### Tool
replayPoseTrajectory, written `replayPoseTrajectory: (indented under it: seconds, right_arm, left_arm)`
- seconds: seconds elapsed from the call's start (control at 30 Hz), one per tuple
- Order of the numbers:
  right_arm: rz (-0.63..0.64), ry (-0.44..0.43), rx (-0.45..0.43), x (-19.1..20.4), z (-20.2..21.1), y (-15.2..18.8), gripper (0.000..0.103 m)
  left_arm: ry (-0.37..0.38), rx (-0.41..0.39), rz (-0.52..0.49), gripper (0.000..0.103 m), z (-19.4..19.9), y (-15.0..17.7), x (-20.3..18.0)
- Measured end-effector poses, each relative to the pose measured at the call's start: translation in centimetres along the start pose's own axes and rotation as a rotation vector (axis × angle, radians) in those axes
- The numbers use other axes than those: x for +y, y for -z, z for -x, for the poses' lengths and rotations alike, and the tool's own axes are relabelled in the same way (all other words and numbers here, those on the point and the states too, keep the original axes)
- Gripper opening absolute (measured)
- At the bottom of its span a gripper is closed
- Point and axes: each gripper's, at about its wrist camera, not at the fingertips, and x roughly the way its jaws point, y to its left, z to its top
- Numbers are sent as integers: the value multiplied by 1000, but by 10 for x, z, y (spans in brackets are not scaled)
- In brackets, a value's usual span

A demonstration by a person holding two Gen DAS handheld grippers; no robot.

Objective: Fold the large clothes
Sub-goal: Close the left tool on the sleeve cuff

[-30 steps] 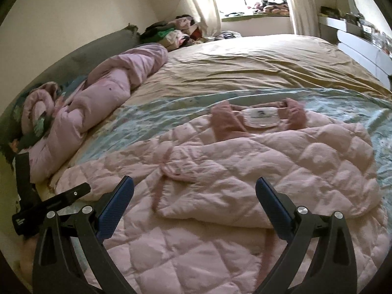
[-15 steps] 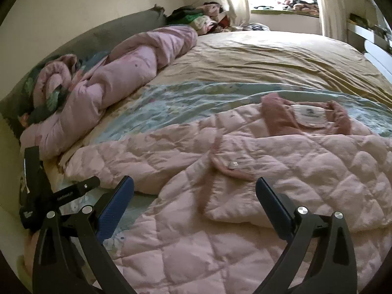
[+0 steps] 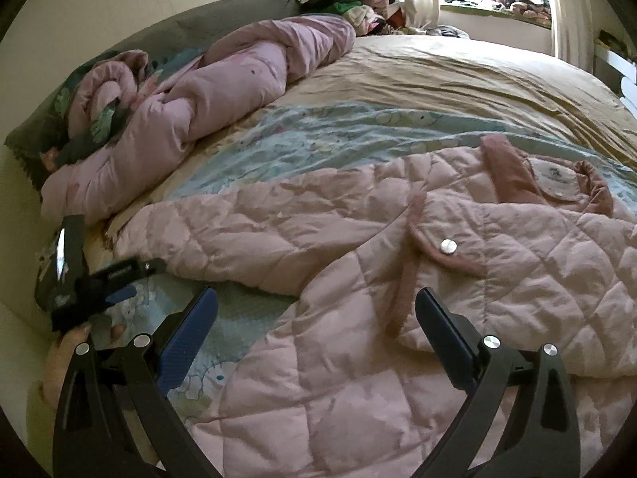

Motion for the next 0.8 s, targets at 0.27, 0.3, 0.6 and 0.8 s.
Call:
replayPoseTrajectory:
  seconds: [0.27, 0.3, 0.6, 0.8]
  right_arm:
    - [-30, 17, 11, -13, 0, 8, 99]
    - [-37, 23, 10, -16, 1, 8, 99]
    - [-73, 63, -16, -41, 14, 11, 99]
    - [-127, 80, -17, -60, 24, 20, 99]
  left_arm:
    - [70, -4, 200, 94, -30, -41, 51]
    - [72, -9, 216, 94, -32, -45, 54]
    - [57, -90, 316, 29, -24, -73, 79]
    - [101, -203, 220, 15, 25, -79, 65]
